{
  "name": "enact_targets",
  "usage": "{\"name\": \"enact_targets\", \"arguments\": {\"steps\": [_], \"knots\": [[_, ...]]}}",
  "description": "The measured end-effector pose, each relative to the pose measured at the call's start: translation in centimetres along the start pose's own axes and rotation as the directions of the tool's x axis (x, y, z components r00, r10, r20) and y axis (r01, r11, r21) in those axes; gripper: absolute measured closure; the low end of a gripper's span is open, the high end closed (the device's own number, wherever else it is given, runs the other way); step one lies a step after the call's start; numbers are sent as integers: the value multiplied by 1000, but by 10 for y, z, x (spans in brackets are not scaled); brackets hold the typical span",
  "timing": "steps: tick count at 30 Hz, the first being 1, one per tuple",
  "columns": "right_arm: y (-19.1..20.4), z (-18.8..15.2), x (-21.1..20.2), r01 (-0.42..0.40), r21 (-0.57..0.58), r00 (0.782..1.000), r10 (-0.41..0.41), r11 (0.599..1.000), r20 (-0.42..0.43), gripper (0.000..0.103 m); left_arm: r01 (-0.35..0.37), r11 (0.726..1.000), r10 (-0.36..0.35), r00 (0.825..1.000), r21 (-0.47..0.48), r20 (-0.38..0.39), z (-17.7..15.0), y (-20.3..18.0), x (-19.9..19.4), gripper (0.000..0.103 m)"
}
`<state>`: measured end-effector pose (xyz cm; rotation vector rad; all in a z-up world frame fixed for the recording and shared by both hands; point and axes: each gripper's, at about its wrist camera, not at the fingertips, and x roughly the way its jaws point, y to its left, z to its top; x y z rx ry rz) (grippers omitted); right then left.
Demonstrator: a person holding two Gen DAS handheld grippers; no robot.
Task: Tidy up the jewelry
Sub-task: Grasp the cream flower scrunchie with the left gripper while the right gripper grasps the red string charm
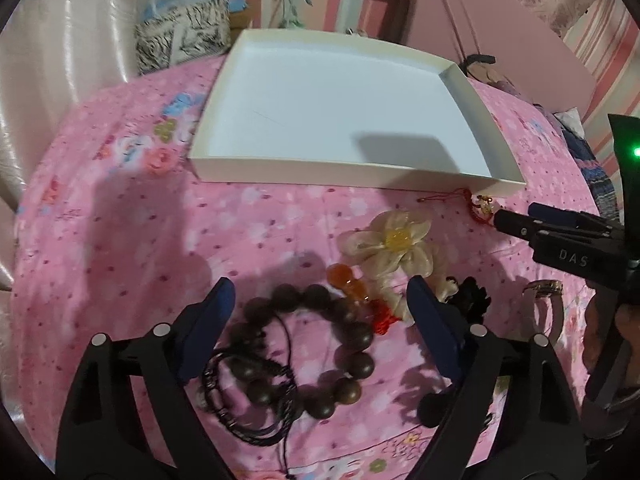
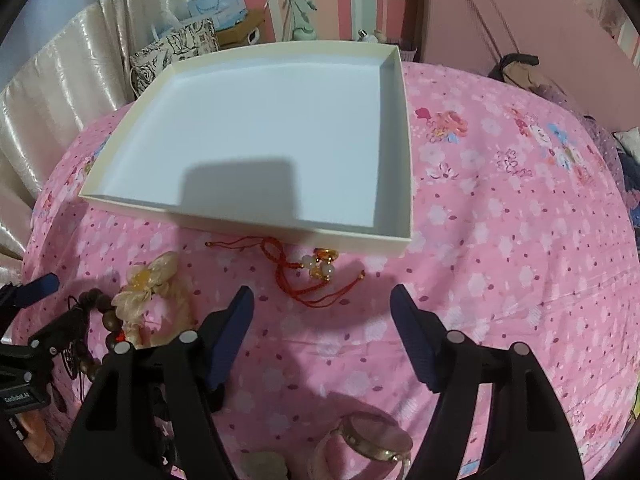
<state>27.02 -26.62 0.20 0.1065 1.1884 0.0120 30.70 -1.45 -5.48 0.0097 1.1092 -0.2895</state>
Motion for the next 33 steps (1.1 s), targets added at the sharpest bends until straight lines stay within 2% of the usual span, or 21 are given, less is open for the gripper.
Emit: {"name": "enact_targets", "arguments": {"steps": [2, 5, 8, 17, 21, 26, 28, 33], "knots": [[-1, 1, 5, 1, 4, 1000, -1, 1000, -11, 33, 23, 1000, -23, 1000, -3, -13, 3, -2, 4, 17], [-6, 3, 11, -9, 29, 1000, 10, 1000, -25, 45, 40, 999, -40, 999, 4, -34, 11, -9, 15, 21], [-11, 5, 16, -16, 53, 999, 17, 998, -35, 50, 43, 999, -43, 997, 12, -58, 17, -16, 27, 25], [-14, 9, 31, -12, 70, 999, 15, 997, -45, 51, 5, 998, 0, 997, 62, -78, 25, -31, 50, 25], [-12, 12, 33, 3, 61, 999, 0, 998, -40, 55, 3, 997, 3, 996, 71, -94, 31, -30, 59, 32], [-5, 13, 37, 34, 24, 999, -33, 999, -26, 56, -10, 995, 19, 996, 102, -90, 30, -32, 65, 34], [-2, 13, 37, 44, 8, 999, -44, 999, -15, 58, -15, 993, 25, 996, 117, -82, 30, -35, 65, 38], [-6, 9, 33, 52, -4, 999, -52, 999, 7, 74, 13, 991, -2, 997, 136, -80, 35, -40, 65, 66]]}}
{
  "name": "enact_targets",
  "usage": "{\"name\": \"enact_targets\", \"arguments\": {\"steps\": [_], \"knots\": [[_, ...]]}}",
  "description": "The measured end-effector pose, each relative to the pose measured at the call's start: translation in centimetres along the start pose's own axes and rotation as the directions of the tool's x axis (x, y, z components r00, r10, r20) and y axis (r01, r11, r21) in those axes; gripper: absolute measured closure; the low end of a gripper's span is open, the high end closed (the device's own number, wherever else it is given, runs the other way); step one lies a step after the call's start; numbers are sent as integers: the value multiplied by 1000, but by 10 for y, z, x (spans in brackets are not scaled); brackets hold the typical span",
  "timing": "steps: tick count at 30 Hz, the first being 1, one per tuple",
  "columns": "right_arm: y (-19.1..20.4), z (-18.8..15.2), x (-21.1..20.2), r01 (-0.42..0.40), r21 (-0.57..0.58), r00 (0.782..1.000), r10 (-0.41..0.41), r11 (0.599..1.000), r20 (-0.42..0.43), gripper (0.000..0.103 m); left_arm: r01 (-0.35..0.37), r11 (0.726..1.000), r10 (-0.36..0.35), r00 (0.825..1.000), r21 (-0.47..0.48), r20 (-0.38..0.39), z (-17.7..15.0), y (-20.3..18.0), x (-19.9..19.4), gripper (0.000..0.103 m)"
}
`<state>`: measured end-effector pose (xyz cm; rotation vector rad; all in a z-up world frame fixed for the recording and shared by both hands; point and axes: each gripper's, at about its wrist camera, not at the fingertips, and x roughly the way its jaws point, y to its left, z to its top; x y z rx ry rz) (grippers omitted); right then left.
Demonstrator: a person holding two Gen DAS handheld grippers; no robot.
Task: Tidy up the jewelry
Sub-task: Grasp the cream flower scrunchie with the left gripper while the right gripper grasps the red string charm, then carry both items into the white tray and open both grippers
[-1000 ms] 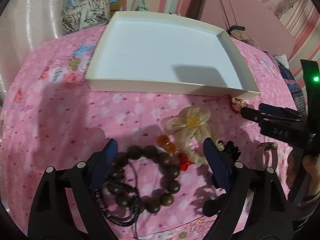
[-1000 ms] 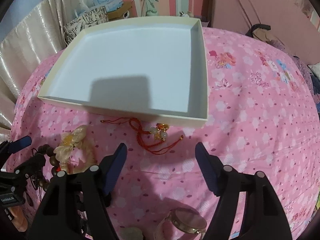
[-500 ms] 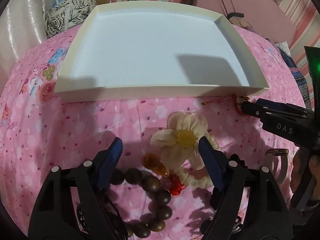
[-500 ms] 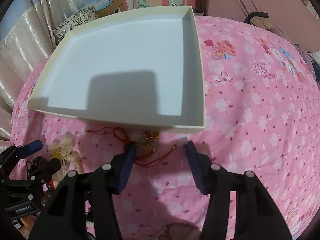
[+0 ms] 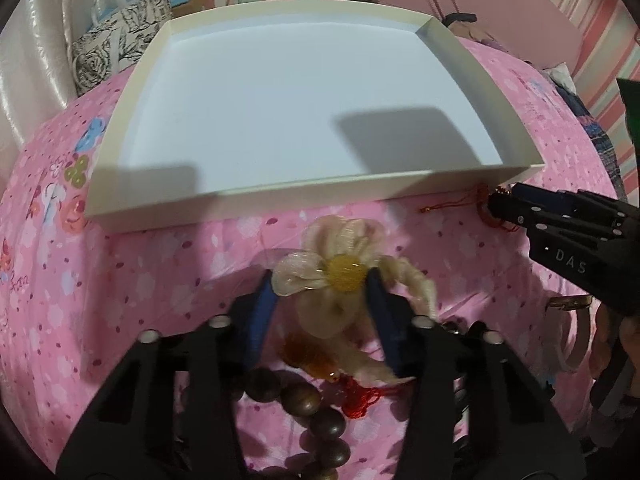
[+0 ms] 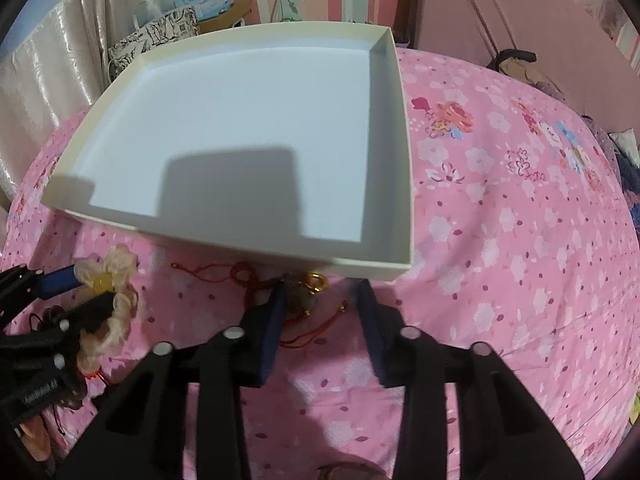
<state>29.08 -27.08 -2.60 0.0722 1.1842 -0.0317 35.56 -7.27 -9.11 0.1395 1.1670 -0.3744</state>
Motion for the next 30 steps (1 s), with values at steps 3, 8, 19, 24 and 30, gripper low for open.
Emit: {"name": "enact_targets", "arguments": {"steps": [3, 8, 19, 24, 30], "knots": [[-7, -5, -3, -8, 3, 1000, 8, 1000, 4, 83, 3, 1000, -3, 1000, 4, 1, 1, -2, 0, 70], [-11, -10, -6, -13, 6, 1000, 13, 1000, 8, 96, 2, 1000, -2, 1000, 11, 15, 0, -2, -2, 78], [-19, -19, -28, -67, 26, 996, 66, 997, 59, 96, -16, 1000, 17, 997, -8, 69, -9, 6, -25, 81], [-20, -15, -51, -105, 26, 989, 102, 994, 108, 96, -5, 1000, 8, 995, -31, 99, -6, 10, -41, 81], [-15, -1, -75, -130, 11, 978, 126, 991, 169, 96, 25, 999, -20, 989, -30, 147, 5, 9, -65, 82]]}}
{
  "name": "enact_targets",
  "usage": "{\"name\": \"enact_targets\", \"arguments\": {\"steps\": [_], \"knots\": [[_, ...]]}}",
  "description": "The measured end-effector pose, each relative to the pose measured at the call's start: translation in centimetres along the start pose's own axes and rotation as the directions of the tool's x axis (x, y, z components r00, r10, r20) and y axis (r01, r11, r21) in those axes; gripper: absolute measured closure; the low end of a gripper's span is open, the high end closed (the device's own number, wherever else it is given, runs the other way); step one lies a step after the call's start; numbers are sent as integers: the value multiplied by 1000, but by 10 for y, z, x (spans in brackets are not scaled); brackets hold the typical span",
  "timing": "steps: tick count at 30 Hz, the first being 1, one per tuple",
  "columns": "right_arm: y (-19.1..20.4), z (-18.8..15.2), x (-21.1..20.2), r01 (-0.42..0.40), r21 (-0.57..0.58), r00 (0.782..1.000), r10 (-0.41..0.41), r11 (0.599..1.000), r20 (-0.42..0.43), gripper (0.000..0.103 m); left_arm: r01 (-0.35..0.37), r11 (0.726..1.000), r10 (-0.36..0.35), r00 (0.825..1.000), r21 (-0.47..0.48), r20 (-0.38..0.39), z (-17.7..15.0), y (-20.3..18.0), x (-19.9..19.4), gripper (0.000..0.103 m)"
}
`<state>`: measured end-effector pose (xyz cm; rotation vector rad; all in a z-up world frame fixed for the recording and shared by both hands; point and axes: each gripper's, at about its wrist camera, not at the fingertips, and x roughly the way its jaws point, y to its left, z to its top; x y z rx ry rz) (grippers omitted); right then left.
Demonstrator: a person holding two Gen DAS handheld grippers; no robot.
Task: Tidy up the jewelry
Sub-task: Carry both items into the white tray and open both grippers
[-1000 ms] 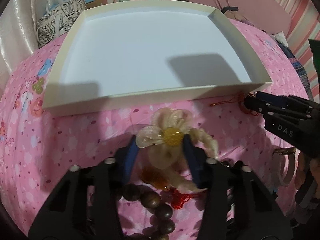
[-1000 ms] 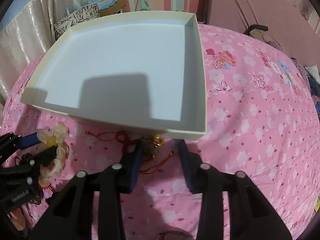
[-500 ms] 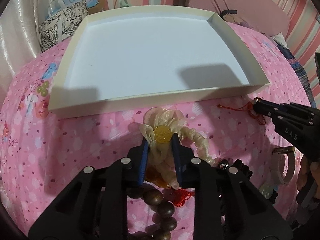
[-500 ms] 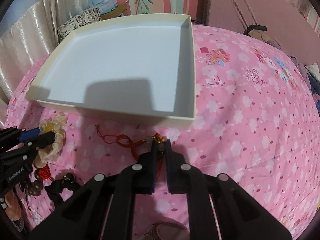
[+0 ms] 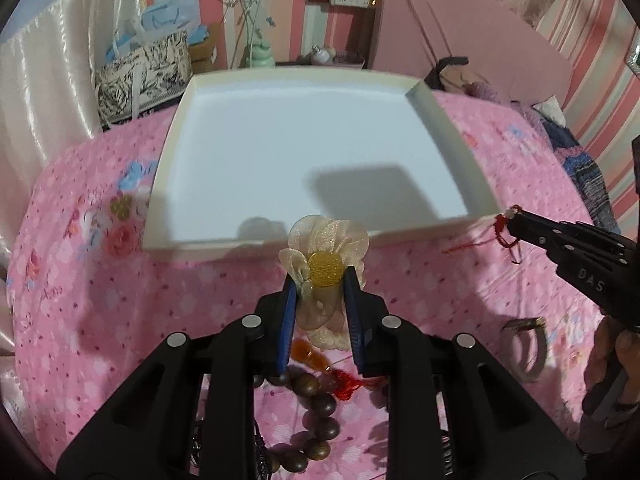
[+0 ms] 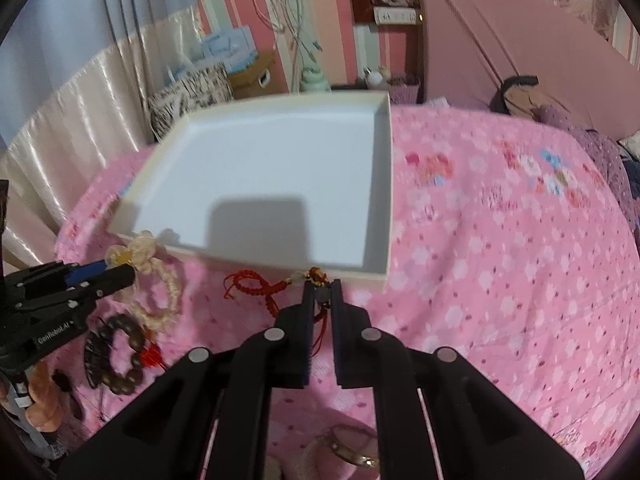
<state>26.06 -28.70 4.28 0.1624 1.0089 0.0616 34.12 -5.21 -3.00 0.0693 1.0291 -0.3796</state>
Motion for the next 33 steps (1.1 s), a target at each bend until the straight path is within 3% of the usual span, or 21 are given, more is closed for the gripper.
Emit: {"name": "enact_targets", "arguments": {"steps": [8, 18, 30, 33], "knots": [[3, 50, 12, 8, 13, 998, -9, 1000, 57, 96, 1, 999, 1, 997, -39, 74, 60, 10, -12, 82], [-5, 127, 89, 70, 42, 996, -72, 997, 51, 96, -42, 993, 47, 998, -110, 42, 143, 42, 59, 81], [-2, 157, 163, 131, 42, 991, -130, 990, -37, 96, -157, 982, 156, 988, -101, -23, 174, 69, 135, 81], [3, 159, 168, 106, 53, 994, -104, 993, -40, 96, -128, 984, 125, 992, -124, -27, 173, 74, 140, 81]]}}
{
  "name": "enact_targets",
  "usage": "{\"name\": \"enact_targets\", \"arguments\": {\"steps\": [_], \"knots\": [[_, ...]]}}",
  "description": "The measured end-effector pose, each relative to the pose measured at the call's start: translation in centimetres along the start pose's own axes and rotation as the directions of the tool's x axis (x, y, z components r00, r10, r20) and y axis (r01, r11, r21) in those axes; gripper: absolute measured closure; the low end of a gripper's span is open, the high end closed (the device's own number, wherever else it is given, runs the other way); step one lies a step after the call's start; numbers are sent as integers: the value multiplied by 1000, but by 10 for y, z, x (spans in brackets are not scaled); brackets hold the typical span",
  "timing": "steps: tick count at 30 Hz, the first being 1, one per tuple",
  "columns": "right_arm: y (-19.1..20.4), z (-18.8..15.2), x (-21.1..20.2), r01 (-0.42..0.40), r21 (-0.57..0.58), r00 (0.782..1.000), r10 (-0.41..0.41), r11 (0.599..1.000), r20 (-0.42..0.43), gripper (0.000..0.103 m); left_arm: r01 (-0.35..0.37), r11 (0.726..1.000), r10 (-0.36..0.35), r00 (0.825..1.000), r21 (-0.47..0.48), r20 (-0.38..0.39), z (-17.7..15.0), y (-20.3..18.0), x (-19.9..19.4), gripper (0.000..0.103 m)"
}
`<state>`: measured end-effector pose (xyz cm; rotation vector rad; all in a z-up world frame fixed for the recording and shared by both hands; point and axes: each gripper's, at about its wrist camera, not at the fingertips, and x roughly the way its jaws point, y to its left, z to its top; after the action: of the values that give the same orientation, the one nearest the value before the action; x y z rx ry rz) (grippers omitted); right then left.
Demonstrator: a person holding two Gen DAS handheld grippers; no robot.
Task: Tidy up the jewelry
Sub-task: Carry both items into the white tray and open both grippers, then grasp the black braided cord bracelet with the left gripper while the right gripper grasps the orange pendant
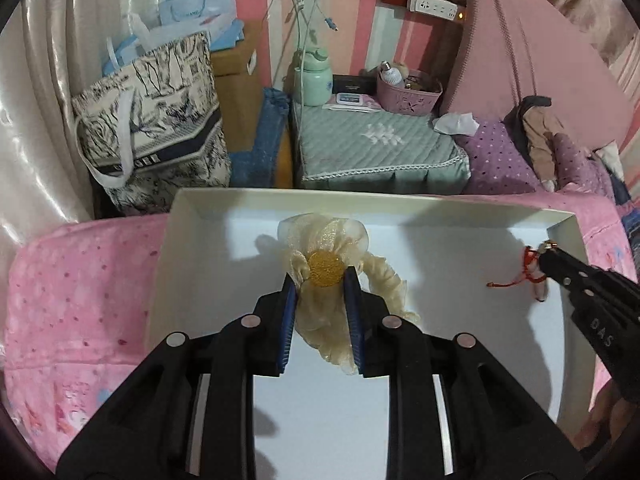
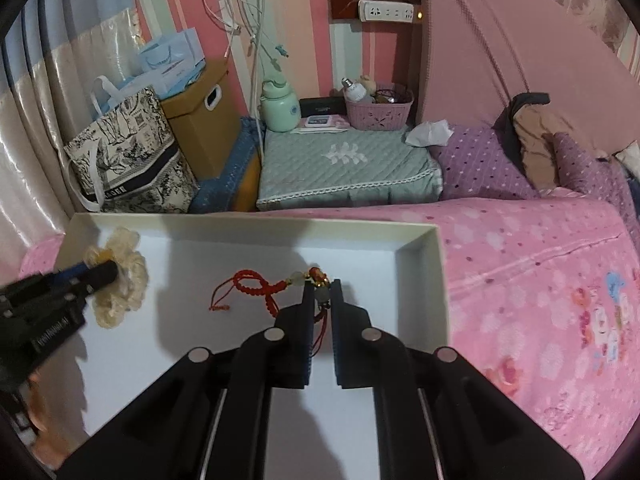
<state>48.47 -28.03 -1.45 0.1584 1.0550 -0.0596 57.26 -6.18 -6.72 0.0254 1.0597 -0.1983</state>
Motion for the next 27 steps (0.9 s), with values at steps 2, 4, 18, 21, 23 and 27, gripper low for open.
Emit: {"name": "enact_targets", "arguments": {"steps": [2, 4, 18, 21, 23, 27], "knots": [[7, 1, 4, 0, -8, 1000, 0, 1000, 0, 96, 7, 1000, -7, 1000, 0, 5, 0, -1, 0, 81], [15, 3, 9, -8, -13, 1000, 8, 1000, -7, 96, -12, 1000, 12, 1000, 8, 8, 0, -3, 3, 81], [33, 2, 18, -14, -39, 1000, 13, 999, -25, 92, -30, 1000, 30, 999, 1, 12, 1, 4, -2, 61], [25, 1, 3, -31, -24, 1000, 30, 999, -5, 58, -17, 1000, 17, 1000, -1, 16, -1, 4, -16, 60], [21, 1, -15, -18, -43, 999, 19, 999, 26, 57, -10, 1000, 10, 999, 13, 42, -5, 3, -37, 53], [5, -6, -57, -33, -33, 997, 35, 999, 62, 56, -15, 1000, 14, 995, 9, 95, -15, 4, -82, 22]]}}
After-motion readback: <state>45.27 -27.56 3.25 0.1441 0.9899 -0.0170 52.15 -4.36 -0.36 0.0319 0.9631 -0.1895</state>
